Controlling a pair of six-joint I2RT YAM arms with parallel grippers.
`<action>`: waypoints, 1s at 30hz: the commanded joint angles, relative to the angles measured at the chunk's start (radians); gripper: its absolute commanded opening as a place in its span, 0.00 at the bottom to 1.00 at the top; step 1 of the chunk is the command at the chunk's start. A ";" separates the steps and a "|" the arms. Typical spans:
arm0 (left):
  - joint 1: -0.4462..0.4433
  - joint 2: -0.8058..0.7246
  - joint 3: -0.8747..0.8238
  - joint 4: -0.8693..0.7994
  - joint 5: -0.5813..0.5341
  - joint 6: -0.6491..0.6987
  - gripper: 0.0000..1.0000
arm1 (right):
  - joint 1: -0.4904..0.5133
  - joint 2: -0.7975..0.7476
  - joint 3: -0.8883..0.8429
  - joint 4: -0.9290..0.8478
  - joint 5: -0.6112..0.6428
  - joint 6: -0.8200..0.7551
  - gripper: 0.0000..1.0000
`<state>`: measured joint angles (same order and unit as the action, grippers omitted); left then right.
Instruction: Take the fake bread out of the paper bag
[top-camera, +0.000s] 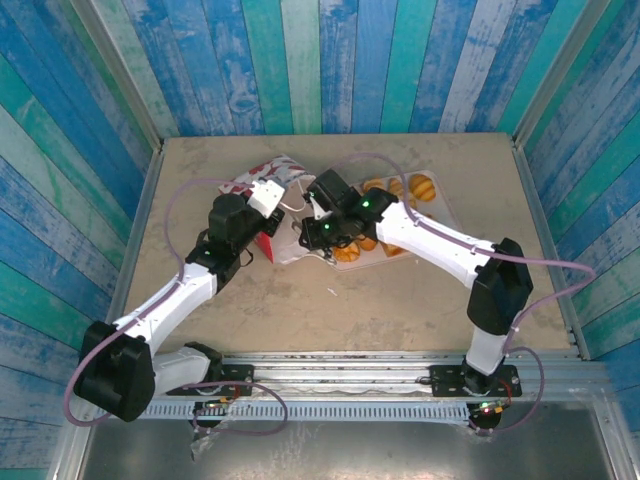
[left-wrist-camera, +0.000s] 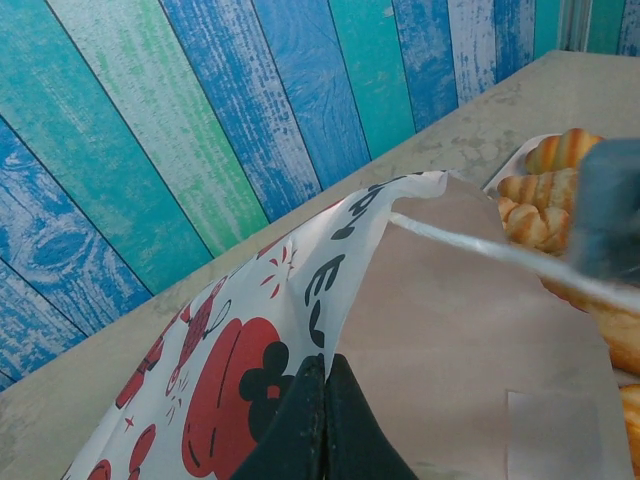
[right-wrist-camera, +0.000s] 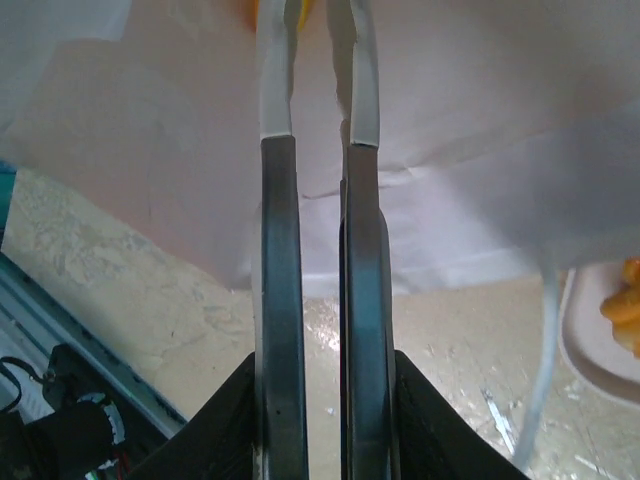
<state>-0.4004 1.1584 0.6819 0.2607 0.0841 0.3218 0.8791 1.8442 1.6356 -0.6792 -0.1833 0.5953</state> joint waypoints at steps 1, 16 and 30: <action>-0.002 0.004 0.021 0.017 0.020 0.011 0.02 | 0.021 0.050 0.026 0.037 -0.002 0.012 0.32; -0.002 -0.019 -0.021 0.036 0.014 0.067 0.00 | 0.050 0.143 -0.050 0.227 0.002 0.080 0.32; 0.000 -0.117 -0.091 0.026 0.087 0.159 0.00 | 0.050 0.075 -0.217 0.327 0.003 0.125 0.32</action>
<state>-0.4004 1.0760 0.6029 0.2687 0.1303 0.4496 0.9264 1.9694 1.4300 -0.3981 -0.1738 0.7017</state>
